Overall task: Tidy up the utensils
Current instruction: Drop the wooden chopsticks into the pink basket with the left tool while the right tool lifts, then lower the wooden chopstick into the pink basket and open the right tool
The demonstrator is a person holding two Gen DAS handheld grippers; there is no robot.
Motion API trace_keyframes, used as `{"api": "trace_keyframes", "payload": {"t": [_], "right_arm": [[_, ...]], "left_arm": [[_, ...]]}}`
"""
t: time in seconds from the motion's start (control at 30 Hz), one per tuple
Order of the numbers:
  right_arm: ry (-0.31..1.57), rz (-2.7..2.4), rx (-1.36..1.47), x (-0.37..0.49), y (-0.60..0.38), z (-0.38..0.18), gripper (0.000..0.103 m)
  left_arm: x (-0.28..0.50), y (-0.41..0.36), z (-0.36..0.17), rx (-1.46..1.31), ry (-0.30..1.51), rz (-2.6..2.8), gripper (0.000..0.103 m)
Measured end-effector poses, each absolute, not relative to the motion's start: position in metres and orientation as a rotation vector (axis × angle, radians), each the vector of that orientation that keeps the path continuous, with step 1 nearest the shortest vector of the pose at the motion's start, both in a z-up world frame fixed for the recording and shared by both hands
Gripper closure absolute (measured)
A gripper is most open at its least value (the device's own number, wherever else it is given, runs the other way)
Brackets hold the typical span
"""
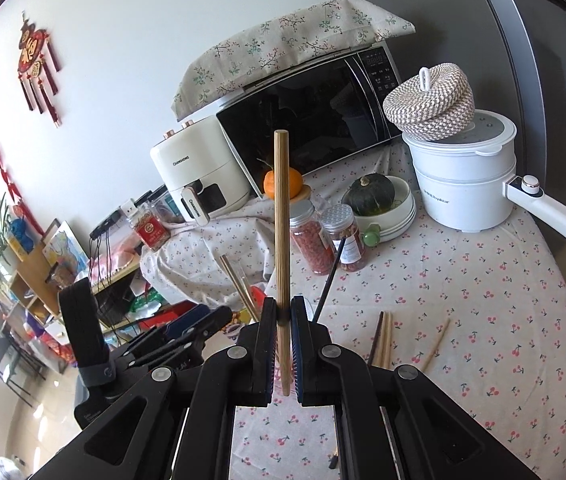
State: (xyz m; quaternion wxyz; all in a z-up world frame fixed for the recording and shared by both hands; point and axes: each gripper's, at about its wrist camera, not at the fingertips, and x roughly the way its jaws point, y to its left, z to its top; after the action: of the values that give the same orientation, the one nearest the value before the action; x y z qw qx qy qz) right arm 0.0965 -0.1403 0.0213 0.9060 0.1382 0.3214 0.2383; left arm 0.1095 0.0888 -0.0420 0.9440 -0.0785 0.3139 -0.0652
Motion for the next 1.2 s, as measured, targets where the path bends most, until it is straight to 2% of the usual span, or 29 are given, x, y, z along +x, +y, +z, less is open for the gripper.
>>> {"api": "trace_keyframes", "payload": {"t": [0.2, 0.5, 0.93, 1.1, 1.13, 1.2], "right_arm": [[0.638, 0.476, 0.301, 0.107, -0.125, 0.015, 0.096], [0.694, 0.426, 0.263, 0.128, -0.098, -0.012, 0.096], [0.804, 0.377, 0.252, 0.156, -0.085, -0.054, 0.093], [0.777, 0.365, 0.29, 0.153, -0.1, -0.047, 0.067], [0.767, 0.365, 0.296, 0.151, -0.103, -0.044, 0.058], [0.744, 0.367, 0.303, 0.146, -0.11, -0.037, 0.053]], "left_arm": [[0.095, 0.109, -0.054, -0.125, 0.762, -0.07, 0.043], [0.086, 0.119, -0.075, -0.113, 0.867, -0.097, 0.041], [0.085, 0.112, -0.078, -0.129, 0.902, -0.143, 0.04], [0.084, 0.107, -0.077, -0.122, 0.899, -0.147, 0.029], [0.084, 0.106, -0.076, -0.126, 0.9, -0.15, 0.028], [0.084, 0.104, -0.076, -0.137, 0.906, -0.157, 0.024]]}}
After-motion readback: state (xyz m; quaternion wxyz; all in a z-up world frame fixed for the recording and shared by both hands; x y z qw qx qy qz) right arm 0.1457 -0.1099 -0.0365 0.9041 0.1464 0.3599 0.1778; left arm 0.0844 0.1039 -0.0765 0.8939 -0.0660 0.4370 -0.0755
